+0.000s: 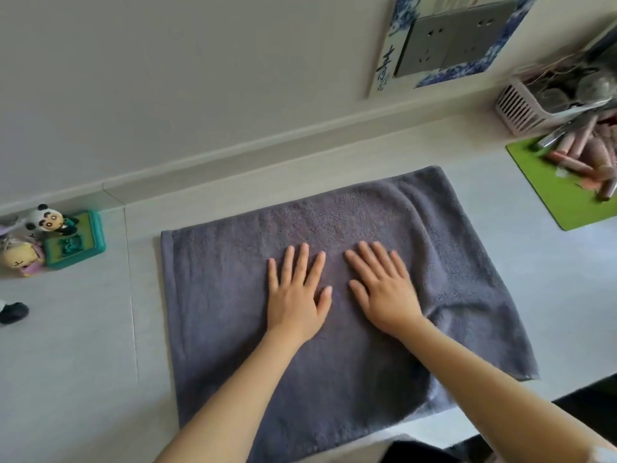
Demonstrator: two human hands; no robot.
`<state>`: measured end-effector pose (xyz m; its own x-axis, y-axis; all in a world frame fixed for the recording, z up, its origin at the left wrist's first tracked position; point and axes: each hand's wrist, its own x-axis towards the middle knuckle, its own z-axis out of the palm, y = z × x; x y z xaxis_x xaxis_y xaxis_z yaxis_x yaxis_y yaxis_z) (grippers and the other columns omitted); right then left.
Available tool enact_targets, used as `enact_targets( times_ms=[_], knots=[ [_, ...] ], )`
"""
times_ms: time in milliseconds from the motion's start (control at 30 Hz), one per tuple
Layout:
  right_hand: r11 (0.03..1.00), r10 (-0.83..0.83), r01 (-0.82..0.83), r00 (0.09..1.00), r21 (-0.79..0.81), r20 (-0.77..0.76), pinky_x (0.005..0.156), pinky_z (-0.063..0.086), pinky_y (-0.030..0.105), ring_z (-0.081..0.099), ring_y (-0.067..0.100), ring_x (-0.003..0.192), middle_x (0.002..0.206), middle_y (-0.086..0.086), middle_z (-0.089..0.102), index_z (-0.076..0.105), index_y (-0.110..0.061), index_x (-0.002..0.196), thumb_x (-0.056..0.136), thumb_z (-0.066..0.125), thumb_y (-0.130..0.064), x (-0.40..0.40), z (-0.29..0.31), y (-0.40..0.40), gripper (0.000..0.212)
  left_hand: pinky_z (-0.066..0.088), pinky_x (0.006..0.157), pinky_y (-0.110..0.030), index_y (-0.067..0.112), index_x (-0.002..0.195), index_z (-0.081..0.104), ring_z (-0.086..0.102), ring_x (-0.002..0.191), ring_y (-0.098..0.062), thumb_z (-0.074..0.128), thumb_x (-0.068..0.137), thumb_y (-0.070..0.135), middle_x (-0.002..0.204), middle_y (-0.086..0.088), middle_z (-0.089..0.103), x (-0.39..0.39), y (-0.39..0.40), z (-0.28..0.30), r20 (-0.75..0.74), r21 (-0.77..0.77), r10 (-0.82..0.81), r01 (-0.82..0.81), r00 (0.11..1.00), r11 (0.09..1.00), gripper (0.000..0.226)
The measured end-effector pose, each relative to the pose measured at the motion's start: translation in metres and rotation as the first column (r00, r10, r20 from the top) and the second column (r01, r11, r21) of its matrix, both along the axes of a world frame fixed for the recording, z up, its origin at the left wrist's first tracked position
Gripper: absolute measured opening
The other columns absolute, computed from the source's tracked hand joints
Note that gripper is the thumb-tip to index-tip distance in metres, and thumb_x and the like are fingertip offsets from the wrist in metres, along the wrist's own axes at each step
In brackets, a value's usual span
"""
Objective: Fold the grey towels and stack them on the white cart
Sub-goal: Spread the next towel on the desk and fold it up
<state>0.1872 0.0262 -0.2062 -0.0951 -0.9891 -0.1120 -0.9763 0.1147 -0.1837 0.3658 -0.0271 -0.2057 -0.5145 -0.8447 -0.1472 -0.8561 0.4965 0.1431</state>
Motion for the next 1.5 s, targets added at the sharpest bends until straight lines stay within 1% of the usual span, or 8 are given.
enact_targets(
  times_ms=[200, 300, 367, 500, 733, 933, 1367, 1500],
  knots=[
    [0.94, -0.308, 0.321, 0.944, 0.114, -0.12, 0.118, 0.0, 0.043, 0.005, 0.023, 0.146, 0.158, -0.001, 0.012, 0.014, -0.033, 0.15, 0.097, 0.014, -0.05, -0.088, 0.006, 0.009, 0.056, 0.009, 0.114, -0.056, 0.024, 0.149, 0.023, 0.017, 0.144, -0.029, 0.025, 0.089, 0.05, 0.156, -0.006, 0.021, 0.003, -0.001, -0.008, 0.067, -0.021, 0.042, -0.04, 0.997, 0.999, 0.065],
    [0.933, -0.357, 0.358, 0.934, 0.027, -0.024, 0.118, 0.004, 0.044, 0.013, 0.025, 0.145, 0.156, 0.006, 0.021, 0.025, -0.025, 0.148, 0.1, 0.022, -0.039, -0.086, 0.014, 0.01, 0.05, 0.001, 0.115, -0.056, 0.018, 0.149, 0.021, 0.009, 0.146, -0.028, 0.017, 0.085, 0.044, 0.158, -0.009, 0.013, -0.017, 0.005, -0.002, 0.042, 0.012, 0.165, -0.166, 0.985, 0.986, 0.07],
    [0.951, -0.304, 0.307, 0.95, -0.045, 0.067, 0.117, 0.012, 0.043, 0.024, 0.026, 0.142, 0.152, 0.008, 0.031, 0.035, -0.019, 0.145, 0.097, 0.025, -0.036, -0.083, 0.018, 0.022, 0.051, -0.002, 0.116, -0.052, 0.01, 0.148, 0.026, 0.008, 0.146, -0.028, 0.024, 0.084, 0.038, 0.157, -0.013, 0.015, -0.047, 0.022, 0.007, -0.043, 0.009, 0.202, -0.202, 0.978, 0.979, 0.07],
    [1.0, -0.004, 0.004, 1.0, -0.01, 0.027, 0.113, 0.015, 0.045, 0.032, 0.03, 0.138, 0.149, 0.004, 0.036, 0.039, -0.026, 0.142, 0.093, 0.031, -0.047, -0.081, 0.008, 0.073, 0.054, 0.011, 0.112, -0.056, 0.017, 0.146, 0.031, 0.02, 0.143, -0.033, 0.039, 0.085, 0.043, 0.154, -0.013, 0.024, -0.082, 0.075, 0.005, -0.101, -0.025, -0.075, 0.073, 0.992, 0.997, 0.067],
    [0.987, -0.16, 0.16, 0.987, 0.03, -0.003, 0.113, 0.011, 0.047, 0.021, 0.022, 0.141, 0.151, 0.004, 0.034, 0.031, -0.027, 0.145, 0.095, 0.013, -0.057, -0.147, 0.004, 0.121, 0.061, 0.013, 0.11, -0.061, 0.027, 0.148, 0.023, 0.019, 0.143, -0.034, 0.034, 0.088, 0.052, 0.156, -0.007, 0.022, -0.079, 0.089, -0.007, 0.056, -0.024, -0.093, 0.094, 0.994, 0.995, 0.066],
    [0.978, 0.164, -0.13, 0.963, -0.164, 0.214, 0.107, 0.026, 0.038, 0.038, 0.019, 0.13, 0.137, 0.0, 0.051, 0.05, -0.022, 0.126, 0.092, 0.037, -0.059, -0.134, 0.004, 0.163, 0.051, 0.009, 0.111, -0.057, 0.027, 0.148, 0.024, 0.021, 0.143, -0.031, 0.032, 0.088, 0.051, 0.155, -0.005, 0.024, -0.082, 0.089, -0.006, 0.054, -0.042, -0.073, 0.075, 0.996, 0.996, 0.065],
    [0.967, -0.071, 0.154, 0.927, -0.202, 0.368, 0.085, 0.042, 0.045, 0.049, 0.023, 0.101, 0.102, -0.006, 0.06, 0.059, -0.026, 0.077, 0.079, 0.057, -0.047, -0.15, 0.004, 0.196, 0.021, -0.008, 0.115, -0.046, 0.03, 0.149, -0.001, -0.005, 0.146, -0.021, 0.006, 0.088, 0.058, 0.157, 0.001, -0.005, -0.057, 0.084, -0.01, 0.069, 0.001, -0.09, 0.09, 0.994, 0.996, 0.067],
    [0.968, -0.155, 0.207, 0.937, -0.141, 0.314, 0.09, 0.035, 0.045, 0.045, 0.026, 0.104, 0.104, -0.006, 0.057, 0.06, -0.027, 0.074, 0.075, 0.069, -0.037, -0.168, 0.021, 0.208, 0.013, -0.01, 0.116, -0.046, 0.031, 0.147, -0.007, -0.01, 0.146, -0.02, 0.0, 0.085, 0.06, 0.157, 0.002, -0.011, -0.059, 0.084, -0.007, 0.074, 0.018, -0.106, 0.105, 0.992, 0.994, 0.069]
  ],
)
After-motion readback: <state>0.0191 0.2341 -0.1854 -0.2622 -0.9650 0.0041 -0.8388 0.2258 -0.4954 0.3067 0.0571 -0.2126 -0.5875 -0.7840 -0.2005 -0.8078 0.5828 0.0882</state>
